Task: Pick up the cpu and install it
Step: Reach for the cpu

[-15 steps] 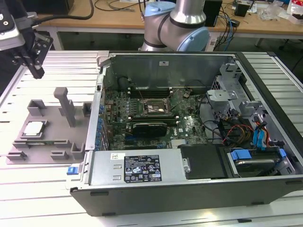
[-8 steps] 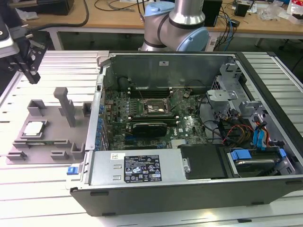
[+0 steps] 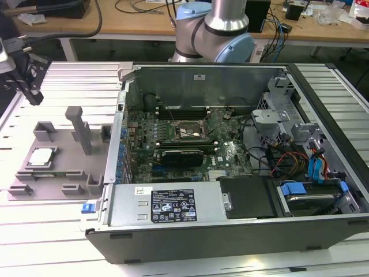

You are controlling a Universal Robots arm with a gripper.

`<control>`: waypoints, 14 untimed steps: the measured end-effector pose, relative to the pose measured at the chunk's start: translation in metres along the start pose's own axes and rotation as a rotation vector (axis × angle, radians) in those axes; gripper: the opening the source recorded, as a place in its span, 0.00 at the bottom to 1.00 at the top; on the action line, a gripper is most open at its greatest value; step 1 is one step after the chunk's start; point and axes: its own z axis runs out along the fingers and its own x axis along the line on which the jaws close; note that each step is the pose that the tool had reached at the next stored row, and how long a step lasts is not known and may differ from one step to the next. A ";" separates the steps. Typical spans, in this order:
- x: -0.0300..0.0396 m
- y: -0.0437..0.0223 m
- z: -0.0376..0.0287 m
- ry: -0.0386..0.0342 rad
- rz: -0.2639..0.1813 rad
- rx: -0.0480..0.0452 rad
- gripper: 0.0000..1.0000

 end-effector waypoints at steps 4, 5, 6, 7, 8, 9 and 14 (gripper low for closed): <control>0.0117 -0.0031 0.0079 -0.0001 0.000 0.0000 0.11; 0.0147 -0.0055 0.0104 -0.0001 0.000 -0.0001 0.11; 0.0166 -0.0086 0.0126 0.0000 0.000 0.0000 0.11; 0.0175 -0.0113 0.0144 -0.0001 0.000 0.0000 0.11; 0.0180 -0.0132 0.0156 0.0000 0.000 0.0000 0.11; 0.0185 -0.0157 0.0172 -0.0001 0.000 -0.0001 0.11; 0.0199 -0.0283 0.0273 -0.0002 0.000 -0.0002 0.11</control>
